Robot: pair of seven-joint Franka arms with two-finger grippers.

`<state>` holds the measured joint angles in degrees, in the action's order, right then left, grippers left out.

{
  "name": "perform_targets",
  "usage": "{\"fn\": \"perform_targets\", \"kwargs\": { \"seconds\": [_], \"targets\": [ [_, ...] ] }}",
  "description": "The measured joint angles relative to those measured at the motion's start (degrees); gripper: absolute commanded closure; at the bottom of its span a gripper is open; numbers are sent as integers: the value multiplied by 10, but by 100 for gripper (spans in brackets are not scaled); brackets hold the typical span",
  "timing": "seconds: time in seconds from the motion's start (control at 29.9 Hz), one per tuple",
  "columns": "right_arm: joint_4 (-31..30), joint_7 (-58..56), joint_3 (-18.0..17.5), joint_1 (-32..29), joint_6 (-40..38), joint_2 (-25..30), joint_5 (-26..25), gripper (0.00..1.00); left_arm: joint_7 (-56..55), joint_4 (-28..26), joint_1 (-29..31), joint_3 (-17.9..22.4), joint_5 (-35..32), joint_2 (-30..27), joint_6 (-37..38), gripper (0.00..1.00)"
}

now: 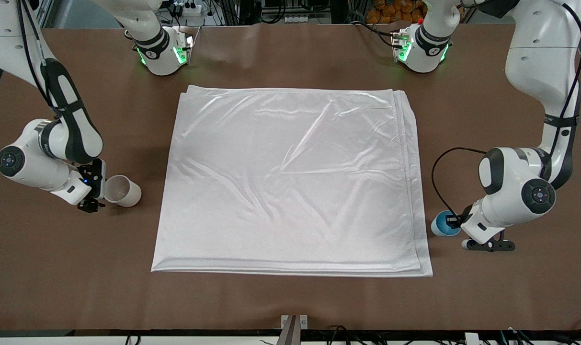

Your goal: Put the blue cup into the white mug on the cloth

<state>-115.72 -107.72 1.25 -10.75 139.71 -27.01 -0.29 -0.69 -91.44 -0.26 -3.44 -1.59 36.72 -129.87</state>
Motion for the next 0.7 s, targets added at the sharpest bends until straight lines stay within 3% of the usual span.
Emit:
{"fn": "perform_targets", "kwargs": {
  "seconds": [0.1,0.3,0.53,0.7],
  "targets": [
    [-9,0,0,0,9,0,0,7,0,1,-2,-11,0,-13,9,100],
    [-32,-4,0,0,34,0,0,28,0,5,-4,-30,0,-47,39,100],
    [-33,-12,0,0,41,1,0,33,-9,9,-13,-46,0,-78,76,100],
    [-33,-13,-1,0,41,4,0,51,-13,23,-27,-47,0,-83,102,100]
  ]
}}
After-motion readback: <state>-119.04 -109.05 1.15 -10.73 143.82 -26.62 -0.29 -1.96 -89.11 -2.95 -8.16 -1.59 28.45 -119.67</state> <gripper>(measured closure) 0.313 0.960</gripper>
